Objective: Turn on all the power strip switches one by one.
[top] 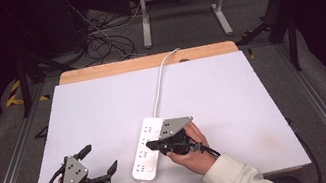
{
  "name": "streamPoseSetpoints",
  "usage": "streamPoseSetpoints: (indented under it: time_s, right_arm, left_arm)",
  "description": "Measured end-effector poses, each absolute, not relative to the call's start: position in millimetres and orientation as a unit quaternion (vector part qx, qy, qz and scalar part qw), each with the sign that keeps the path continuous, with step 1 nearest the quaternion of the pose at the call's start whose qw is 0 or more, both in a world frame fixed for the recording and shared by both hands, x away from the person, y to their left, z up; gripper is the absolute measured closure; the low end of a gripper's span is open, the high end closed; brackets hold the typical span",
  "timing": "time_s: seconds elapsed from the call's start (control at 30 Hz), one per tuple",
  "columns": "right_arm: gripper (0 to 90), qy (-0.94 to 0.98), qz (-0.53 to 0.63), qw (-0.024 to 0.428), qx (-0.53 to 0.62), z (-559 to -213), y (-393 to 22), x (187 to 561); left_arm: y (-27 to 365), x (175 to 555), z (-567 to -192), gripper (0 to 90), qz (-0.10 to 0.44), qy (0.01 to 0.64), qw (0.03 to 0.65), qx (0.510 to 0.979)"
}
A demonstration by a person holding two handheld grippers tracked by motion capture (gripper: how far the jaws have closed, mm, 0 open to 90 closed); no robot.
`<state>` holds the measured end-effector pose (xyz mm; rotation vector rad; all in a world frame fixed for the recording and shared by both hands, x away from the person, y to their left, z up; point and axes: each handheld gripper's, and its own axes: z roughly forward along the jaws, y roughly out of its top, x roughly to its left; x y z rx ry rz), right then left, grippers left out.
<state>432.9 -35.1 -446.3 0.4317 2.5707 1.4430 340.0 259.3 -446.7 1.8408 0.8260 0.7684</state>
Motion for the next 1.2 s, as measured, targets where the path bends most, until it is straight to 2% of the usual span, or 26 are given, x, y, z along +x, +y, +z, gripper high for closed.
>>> streamPoseSetpoints:
  time_s: [0.43,0.8,1.2]
  right_arm:
    - [90.0,0.86,0.478,0.093,0.154,-445.6,-40.1,442.4]
    - [90.0,0.869,0.449,0.107,0.179,-458.0,-37.8,454.0]
    - [90.0,0.873,0.438,0.103,0.187,-467.6,-34.2,460.2]
  left_arm:
    - [259.7,340.5,-446.9,9.3,0.313,0.338,0.472,0.752]
    - [260.2,340.7,-446.9,9.3,0.314,0.34,0.472,0.751]
    - [260.3,340.8,-447.0,9.3,0.313,0.34,0.471,0.751]
